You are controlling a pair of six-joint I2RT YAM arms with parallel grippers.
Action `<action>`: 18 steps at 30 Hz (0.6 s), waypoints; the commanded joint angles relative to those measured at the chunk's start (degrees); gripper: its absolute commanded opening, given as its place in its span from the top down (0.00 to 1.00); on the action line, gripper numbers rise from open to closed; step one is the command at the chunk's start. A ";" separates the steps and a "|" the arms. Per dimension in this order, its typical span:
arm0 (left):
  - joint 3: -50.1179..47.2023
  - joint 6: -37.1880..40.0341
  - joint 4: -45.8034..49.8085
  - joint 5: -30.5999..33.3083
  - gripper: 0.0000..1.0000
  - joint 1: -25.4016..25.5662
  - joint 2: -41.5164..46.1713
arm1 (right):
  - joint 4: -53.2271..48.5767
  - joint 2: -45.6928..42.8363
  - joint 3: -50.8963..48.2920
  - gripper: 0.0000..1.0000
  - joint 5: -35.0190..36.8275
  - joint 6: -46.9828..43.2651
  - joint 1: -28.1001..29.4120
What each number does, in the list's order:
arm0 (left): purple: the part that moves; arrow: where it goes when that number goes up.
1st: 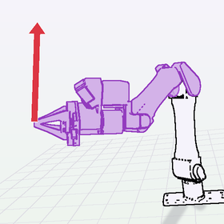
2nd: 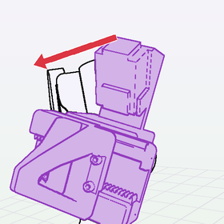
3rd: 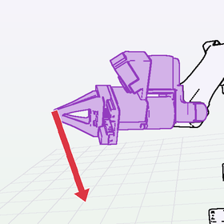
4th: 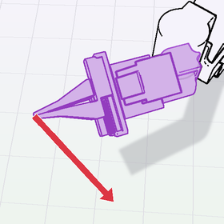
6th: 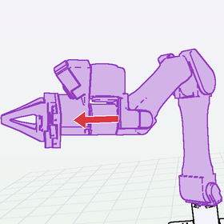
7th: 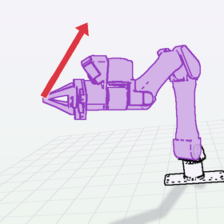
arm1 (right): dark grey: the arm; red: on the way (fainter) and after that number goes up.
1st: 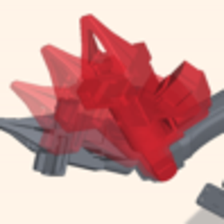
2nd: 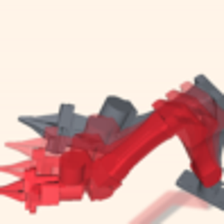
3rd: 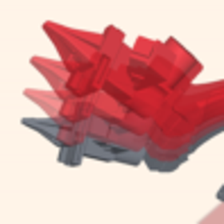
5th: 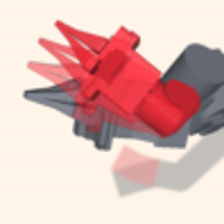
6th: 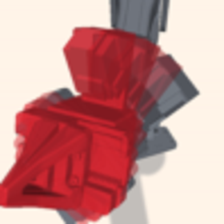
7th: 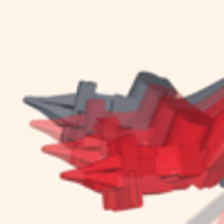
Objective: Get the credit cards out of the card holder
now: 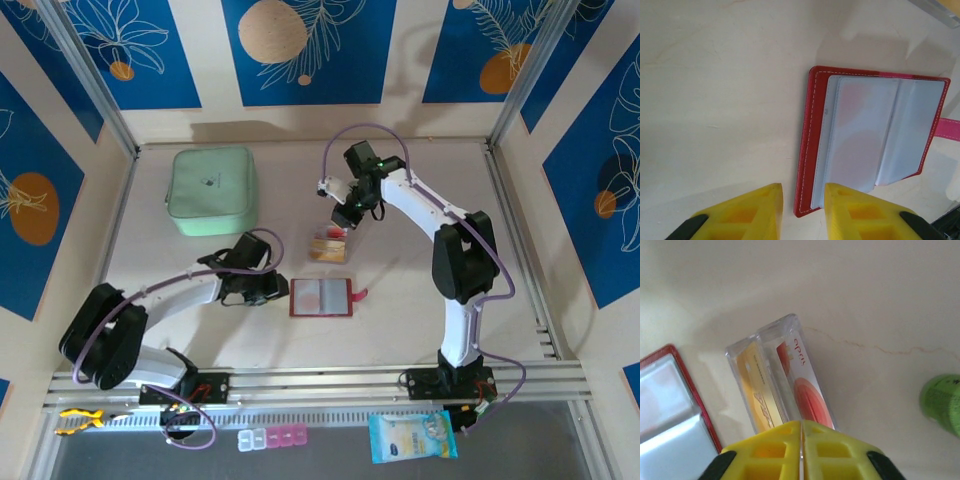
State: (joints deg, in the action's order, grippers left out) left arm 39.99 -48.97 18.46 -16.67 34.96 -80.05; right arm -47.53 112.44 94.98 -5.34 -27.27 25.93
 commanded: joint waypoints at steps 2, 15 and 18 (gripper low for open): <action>0.69 0.59 -1.32 -1.34 0.73 -0.70 -1.28 | 7.52 -1.61 -3.12 0.95 0.23 14.43 0.78; -0.66 -0.29 -2.33 -1.35 0.73 -0.69 -1.07 | 8.93 3.65 -2.85 0.95 8.53 11.30 2.79; -0.70 -0.25 -2.31 -1.52 0.73 -0.77 -1.07 | 9.18 4.30 -3.47 0.94 9.45 10.63 3.50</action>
State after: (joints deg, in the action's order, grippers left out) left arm 39.99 -49.12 16.69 -17.12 34.92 -81.19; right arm -37.82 115.63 91.48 3.16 -15.33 28.49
